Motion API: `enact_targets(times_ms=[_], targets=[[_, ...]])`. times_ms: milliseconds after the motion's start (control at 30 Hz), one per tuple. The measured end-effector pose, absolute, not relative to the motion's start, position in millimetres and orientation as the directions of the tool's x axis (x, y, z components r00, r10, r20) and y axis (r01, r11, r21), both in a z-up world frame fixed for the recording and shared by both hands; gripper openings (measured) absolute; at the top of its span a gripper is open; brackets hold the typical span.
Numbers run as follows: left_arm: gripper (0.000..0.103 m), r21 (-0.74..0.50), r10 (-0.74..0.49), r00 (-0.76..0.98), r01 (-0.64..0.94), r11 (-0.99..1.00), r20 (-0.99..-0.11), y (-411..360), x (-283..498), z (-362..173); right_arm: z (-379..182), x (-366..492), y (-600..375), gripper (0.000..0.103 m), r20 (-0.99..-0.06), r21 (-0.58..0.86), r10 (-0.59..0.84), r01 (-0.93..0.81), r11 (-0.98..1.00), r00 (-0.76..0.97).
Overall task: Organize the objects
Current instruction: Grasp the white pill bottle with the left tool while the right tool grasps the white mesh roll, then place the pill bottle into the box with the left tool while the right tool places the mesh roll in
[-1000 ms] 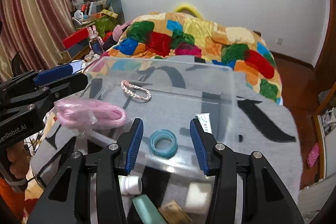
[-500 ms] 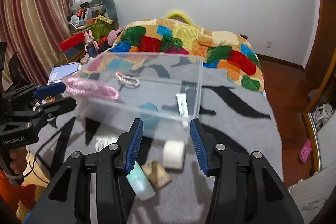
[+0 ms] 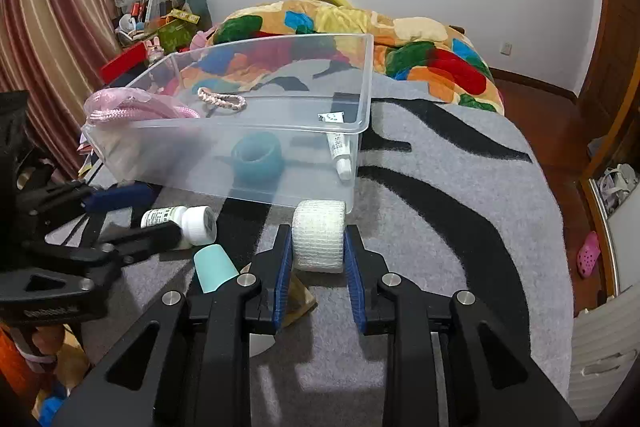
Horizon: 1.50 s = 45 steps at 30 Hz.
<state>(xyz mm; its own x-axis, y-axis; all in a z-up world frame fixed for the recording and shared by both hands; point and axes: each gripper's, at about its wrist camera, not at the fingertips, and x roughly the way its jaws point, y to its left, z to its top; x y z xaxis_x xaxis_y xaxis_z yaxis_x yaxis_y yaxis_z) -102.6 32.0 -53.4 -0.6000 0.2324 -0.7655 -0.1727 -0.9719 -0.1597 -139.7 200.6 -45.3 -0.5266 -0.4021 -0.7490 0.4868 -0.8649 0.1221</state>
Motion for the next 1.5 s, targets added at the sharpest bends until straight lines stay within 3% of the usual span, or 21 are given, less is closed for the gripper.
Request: enact_targets(times_ms=[233, 600, 833, 1333, 1400, 1500], targets=[[0.039, -0.121, 0.209, -0.644, -0.180, -0.976, -0.736, 35.4, -85.5, -45.7, -31.6, -127.2, 205.4, 0.023, -0.715, 0.120, -0.420, 0.494, -0.861, -0.559], [0.039, -0.133, 0.207, -0.750, -0.159, -0.978, -0.629, 20.1, -72.0, 10.4, 11.9, -110.6, 208.9, 0.023, -0.624, 0.121, -0.475, 0.525, -0.843, -0.620], [0.039, -0.094, 0.140, -0.818, -0.105, -0.990, -0.558, 10.6, -86.7, 42.2, 33.3, -118.6, 199.6, 0.023, -0.576, 0.110, -0.488, 0.530, -0.841, -0.656], [0.039, -0.040, 0.059, -0.754, -0.043, -0.998, -0.654, 12.5, -147.2, 7.9, 2.1, -181.9, 166.7, 0.023, -0.657, 0.157, -0.469, 0.501, -0.851, -0.590], [0.032, -0.041, 0.059, -0.750, -0.043, -0.998, -0.659, 13.1, -148.8, 7.0, -0.2, -183.4, 163.8, 0.023, -0.661, 0.149, -0.464, 0.504, -0.851, -0.589], [0.032, -0.048, 0.061, -0.743, -0.039, -0.998, -0.666, 11.4, -153.7, 5.6, -3.1, -185.0, 156.2, 0.023, -0.670, 0.123, -0.447, 0.506, -0.854, -0.593]])
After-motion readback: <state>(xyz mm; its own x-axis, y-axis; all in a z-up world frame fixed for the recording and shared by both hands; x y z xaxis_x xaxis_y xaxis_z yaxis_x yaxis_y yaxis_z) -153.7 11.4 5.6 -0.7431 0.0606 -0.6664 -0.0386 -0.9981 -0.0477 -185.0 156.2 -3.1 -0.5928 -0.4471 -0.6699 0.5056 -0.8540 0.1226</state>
